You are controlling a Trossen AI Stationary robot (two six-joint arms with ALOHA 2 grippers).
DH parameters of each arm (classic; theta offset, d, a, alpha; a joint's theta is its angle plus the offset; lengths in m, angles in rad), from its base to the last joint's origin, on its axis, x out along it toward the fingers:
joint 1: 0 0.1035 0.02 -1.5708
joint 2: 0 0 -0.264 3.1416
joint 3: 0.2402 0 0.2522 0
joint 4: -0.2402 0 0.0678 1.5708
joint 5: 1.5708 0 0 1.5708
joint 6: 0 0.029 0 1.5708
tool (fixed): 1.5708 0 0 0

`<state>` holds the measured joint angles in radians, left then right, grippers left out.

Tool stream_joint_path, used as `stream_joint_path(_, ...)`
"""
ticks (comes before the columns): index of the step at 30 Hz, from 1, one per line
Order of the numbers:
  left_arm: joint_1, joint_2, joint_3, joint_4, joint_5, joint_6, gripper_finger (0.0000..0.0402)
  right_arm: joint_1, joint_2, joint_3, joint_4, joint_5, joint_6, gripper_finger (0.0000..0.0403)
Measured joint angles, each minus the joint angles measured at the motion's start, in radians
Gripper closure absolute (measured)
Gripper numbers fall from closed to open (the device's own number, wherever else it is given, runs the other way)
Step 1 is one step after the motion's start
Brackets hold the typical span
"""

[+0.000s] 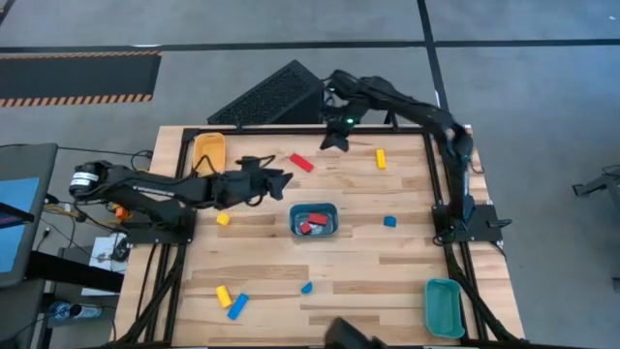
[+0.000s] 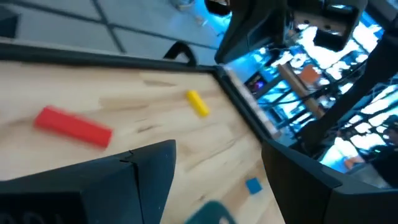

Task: Sort & place blocks by color
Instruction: Put the red block into the blue bin

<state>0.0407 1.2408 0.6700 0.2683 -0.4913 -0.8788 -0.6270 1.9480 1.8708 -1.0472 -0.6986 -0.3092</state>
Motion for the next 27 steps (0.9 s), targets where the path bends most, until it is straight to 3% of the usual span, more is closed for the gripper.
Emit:
stream_joint_path(4,0.067,0.117,0.063,0.026,0.102,0.101,0.0178,-0.011,-0.175,-0.271,0.209,0.02,0.084,0.0401)
stream_joint_path(8,0.154,0.225,0.165,-0.066,0.261,0.255,0.0178,-0.01,-0.327,-0.513,0.397,0.113,0.219,0.04)
stream_joint_path(14,0.307,0.336,0.348,-0.376,0.42,0.735,0.0178,0.0,-0.494,-0.784,0.495,0.189,0.356,0.04)
stream_joint_path(20,0.452,0.459,0.494,-0.569,0.497,1.273,0.0178,0.024,-0.592,-0.922,0.522,0.207,0.508,0.0387)
stream_joint_path(27,0.588,0.678,0.661,-0.727,0.648,1.539,0.0178,0.083,-0.658,-0.94,0.55,0.338,0.63,0.0349)
